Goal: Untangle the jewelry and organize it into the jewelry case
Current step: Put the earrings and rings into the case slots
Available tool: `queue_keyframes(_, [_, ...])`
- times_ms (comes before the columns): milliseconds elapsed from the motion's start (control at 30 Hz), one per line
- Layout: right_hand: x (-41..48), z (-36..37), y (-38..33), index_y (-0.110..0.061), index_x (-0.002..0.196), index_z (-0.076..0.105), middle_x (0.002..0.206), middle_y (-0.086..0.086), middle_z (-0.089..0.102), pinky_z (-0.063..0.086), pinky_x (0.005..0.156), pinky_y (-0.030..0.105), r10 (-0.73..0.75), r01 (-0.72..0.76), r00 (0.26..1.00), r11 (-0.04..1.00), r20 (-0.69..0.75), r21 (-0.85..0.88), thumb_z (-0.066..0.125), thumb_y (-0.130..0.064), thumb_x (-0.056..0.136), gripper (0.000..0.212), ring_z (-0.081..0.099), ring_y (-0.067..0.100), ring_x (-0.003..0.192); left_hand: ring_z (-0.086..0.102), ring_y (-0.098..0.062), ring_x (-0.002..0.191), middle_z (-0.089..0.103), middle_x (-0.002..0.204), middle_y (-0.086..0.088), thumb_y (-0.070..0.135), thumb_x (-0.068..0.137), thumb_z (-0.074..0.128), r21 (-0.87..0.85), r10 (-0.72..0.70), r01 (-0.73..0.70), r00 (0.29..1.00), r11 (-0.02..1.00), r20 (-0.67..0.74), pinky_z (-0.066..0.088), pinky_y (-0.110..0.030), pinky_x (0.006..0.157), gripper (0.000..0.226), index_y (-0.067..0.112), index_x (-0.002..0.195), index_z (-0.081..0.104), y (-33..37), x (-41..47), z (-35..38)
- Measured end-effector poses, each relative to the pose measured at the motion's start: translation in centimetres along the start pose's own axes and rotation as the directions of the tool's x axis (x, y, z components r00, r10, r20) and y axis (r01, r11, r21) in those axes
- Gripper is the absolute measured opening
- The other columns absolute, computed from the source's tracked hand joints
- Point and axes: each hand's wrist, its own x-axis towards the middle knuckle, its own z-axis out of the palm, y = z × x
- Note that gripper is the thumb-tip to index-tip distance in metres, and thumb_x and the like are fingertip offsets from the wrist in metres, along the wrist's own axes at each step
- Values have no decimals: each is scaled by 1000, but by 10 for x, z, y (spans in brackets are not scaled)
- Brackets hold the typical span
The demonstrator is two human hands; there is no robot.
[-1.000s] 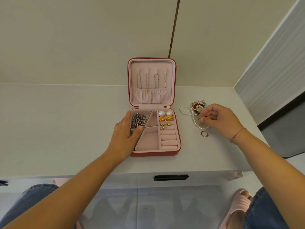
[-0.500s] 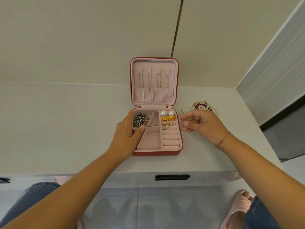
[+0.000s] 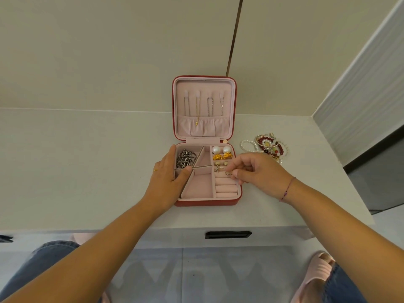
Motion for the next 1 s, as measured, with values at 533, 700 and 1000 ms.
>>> queue_keyframes(533, [8,10,-4,-21,84,69,72,-8,61,44,61,10,-63,42,991,986,-121,-164,67,-8,84,14,51,-3,61,27,-18,134,31,127,21,33,99,44,-14,22,-21,1000,1000,8,21,-25,96,48,44,136,16,-3,1,1])
queue_keyframes(700, [9,11,4,-16,91,72,78,-3,65,44,62,10,-97,68,979,985,-181,-161,70,-8,82,12,49,0,62,26,-19,136,35,139,14,33,99,44,6,12,-12,1000,1000,5,20,-24,95,55,29,148,19,-3,1,1])
queue_keyframes(1000, [3,24,2,-18,82,63,79,-8,50,37,60,18,-161,44,947,923,-277,-383,78,-28,73,20,45,3,67,23,-4,116,31,123,24,33,99,45,-14,45,-45,999,999,-8,22,-25,95,46,40,138,23,-7,3,2])
